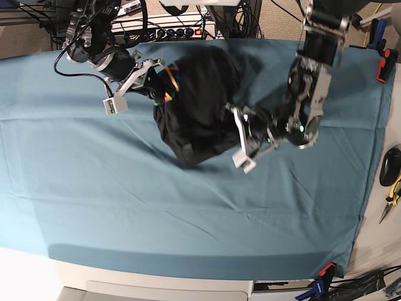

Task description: Fold the T-shirt properly

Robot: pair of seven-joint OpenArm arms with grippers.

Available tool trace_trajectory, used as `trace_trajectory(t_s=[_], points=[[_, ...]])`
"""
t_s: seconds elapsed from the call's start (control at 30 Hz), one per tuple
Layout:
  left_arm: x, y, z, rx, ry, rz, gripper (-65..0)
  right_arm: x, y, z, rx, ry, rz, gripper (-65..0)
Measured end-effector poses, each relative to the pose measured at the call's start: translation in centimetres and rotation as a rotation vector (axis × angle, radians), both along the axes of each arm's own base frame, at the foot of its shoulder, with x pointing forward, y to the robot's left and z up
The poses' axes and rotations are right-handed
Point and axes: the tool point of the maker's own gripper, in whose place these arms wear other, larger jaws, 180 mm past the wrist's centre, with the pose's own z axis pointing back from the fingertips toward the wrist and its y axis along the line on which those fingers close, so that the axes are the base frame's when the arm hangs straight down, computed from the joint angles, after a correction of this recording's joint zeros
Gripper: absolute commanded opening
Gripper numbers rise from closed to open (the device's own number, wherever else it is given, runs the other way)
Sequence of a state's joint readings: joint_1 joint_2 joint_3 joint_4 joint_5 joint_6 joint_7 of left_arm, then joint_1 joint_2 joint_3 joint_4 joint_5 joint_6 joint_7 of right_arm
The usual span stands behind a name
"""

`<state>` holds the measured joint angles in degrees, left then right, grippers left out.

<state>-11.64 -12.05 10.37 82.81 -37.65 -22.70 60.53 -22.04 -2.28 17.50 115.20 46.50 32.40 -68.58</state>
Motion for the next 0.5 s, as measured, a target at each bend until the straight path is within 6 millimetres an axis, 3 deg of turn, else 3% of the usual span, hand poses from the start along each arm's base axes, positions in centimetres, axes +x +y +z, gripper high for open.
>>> trace_trajectory(t_s=[0.27,0.5], points=[[5.0,1.2,0.2,-0.002,0.076,0.040,-65.0,0.5,1.6,0.6,0.044,-0.032,0.004,-65.0],[6.1,1.7,0.6,0.014,0.074,0.043,-65.0,1.2,0.0,-0.4,-0.053,-0.023,-0.065,-65.0]])
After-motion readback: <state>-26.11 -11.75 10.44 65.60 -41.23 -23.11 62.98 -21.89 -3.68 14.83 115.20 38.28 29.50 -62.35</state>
